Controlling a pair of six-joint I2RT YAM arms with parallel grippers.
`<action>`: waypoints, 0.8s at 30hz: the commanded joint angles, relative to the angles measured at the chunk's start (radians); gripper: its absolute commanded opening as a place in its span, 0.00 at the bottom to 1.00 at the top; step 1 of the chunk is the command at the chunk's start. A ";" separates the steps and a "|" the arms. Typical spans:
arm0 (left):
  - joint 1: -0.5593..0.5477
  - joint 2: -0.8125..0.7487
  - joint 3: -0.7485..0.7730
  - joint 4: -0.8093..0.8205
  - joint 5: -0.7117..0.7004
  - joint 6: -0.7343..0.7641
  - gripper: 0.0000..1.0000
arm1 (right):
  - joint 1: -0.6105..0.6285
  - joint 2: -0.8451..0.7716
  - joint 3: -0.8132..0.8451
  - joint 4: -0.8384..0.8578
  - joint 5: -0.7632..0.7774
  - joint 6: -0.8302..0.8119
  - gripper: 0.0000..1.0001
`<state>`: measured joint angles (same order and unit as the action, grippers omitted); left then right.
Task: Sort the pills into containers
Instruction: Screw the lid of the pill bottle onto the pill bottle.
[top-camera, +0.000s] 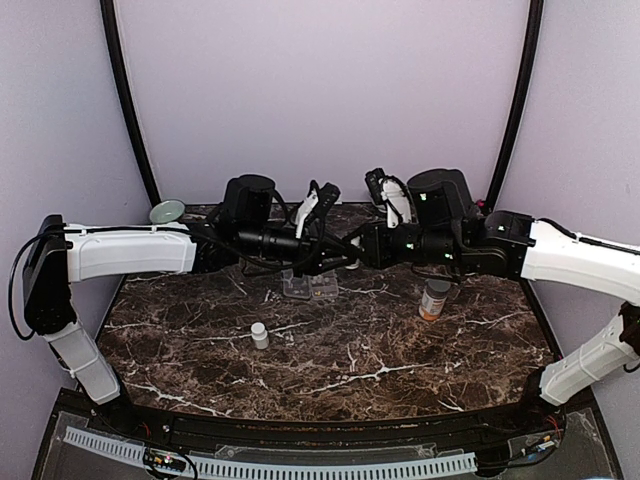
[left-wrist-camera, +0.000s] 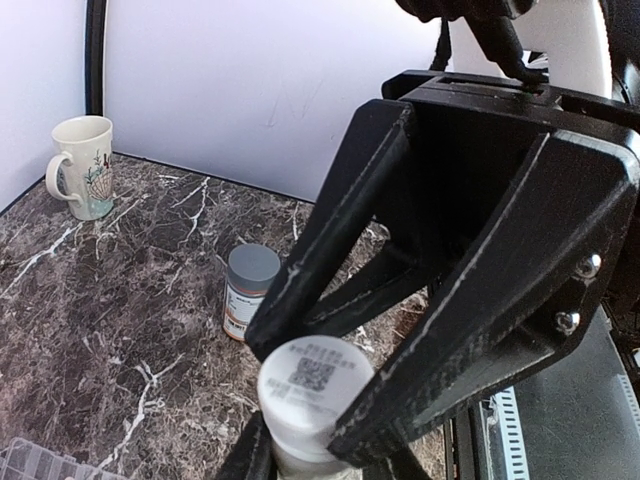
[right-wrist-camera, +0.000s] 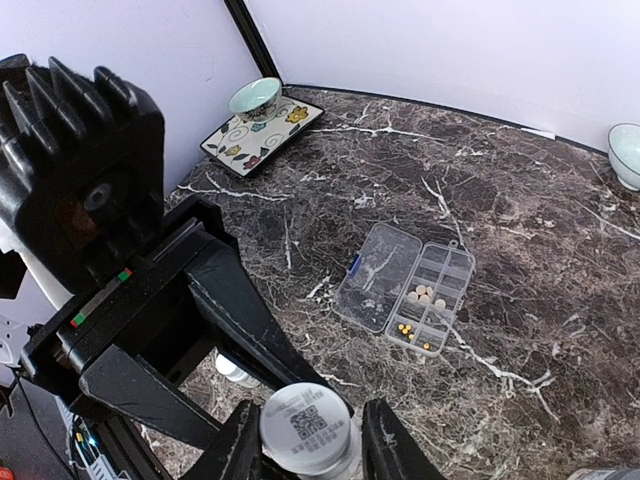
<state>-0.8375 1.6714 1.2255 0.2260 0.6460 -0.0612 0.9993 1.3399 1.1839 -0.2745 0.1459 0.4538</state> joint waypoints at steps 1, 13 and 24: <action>0.004 -0.027 0.036 -0.024 0.009 0.020 0.00 | -0.010 0.011 0.036 0.035 -0.016 -0.001 0.35; 0.004 -0.023 0.050 -0.030 0.013 0.030 0.00 | -0.031 0.016 0.032 0.028 -0.084 -0.009 0.22; 0.005 -0.028 0.054 -0.011 0.010 0.013 0.00 | -0.034 -0.013 -0.019 0.046 -0.119 -0.004 0.21</action>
<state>-0.8341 1.6714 1.2430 0.1833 0.6422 -0.0452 0.9676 1.3525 1.1942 -0.2642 0.0532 0.4492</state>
